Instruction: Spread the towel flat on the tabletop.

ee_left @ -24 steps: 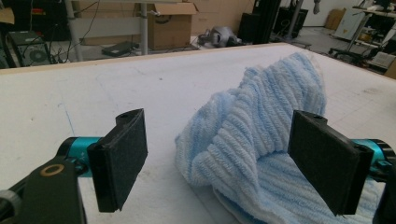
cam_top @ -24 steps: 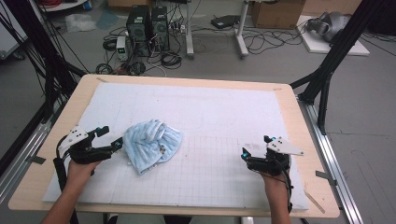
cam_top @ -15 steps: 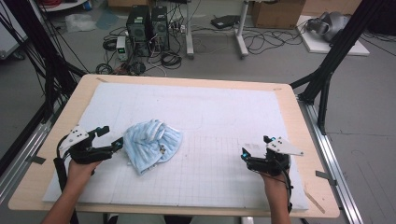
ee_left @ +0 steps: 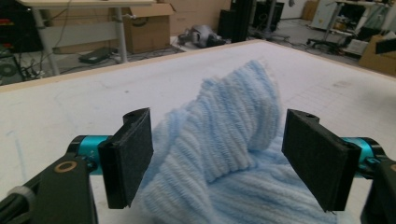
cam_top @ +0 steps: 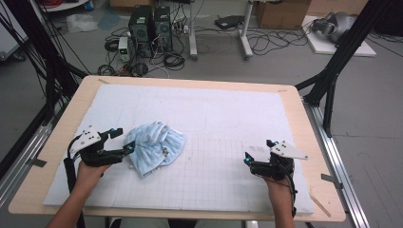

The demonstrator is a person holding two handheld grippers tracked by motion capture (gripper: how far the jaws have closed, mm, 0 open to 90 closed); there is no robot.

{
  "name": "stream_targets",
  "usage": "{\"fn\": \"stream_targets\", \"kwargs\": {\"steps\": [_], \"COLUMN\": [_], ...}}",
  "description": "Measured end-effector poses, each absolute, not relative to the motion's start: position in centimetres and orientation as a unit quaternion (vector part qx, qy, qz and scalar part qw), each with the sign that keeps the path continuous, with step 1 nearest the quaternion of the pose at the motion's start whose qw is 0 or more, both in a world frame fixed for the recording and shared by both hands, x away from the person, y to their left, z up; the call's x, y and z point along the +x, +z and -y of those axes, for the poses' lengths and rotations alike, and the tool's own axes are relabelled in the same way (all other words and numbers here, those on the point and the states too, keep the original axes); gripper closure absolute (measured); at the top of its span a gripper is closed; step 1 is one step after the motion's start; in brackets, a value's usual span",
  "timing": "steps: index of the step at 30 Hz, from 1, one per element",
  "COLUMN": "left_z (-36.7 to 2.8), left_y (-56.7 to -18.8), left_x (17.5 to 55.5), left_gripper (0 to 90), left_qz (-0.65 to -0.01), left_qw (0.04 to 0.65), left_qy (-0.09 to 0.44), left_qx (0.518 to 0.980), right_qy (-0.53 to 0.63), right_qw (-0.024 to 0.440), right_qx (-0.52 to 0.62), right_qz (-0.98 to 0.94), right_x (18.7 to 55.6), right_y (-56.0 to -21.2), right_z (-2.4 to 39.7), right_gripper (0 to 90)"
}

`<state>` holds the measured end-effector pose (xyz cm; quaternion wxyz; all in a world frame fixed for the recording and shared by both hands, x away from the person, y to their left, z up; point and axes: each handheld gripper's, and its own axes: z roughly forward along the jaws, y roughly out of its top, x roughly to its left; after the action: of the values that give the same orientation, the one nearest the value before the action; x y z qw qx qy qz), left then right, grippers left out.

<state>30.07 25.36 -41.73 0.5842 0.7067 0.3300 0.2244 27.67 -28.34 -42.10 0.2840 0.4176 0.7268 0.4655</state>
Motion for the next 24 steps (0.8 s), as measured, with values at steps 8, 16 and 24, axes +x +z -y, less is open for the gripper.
{"fn": "stream_targets", "kwargs": {"steps": [8, 16, 24], "left_z": [-23.2, -20.3, -17.7], "left_y": [-41.6, -42.4, -43.5], "left_x": [29.8, 30.5, 31.5], "left_gripper": [21.1, 22.9, 22.0], "left_qz": [-0.307, -0.296, -0.288], "left_qw": [0.580, 0.532, 0.478], "left_qy": [0.207, 0.189, 0.207], "left_qx": [0.726, 0.770, 0.804], "right_qy": [0.457, 0.457, 0.452], "right_qw": [0.283, 0.274, 0.267], "right_qx": [0.410, 0.404, 0.399], "right_qz": [-0.737, -0.744, -0.752], "right_x": [27.3, 27.6, 27.8], "right_y": [-42.0, -42.1, -42.5], "right_z": [27.5, 26.6, 26.0], "right_gripper": [6.6, 6.6, 6.6]}}
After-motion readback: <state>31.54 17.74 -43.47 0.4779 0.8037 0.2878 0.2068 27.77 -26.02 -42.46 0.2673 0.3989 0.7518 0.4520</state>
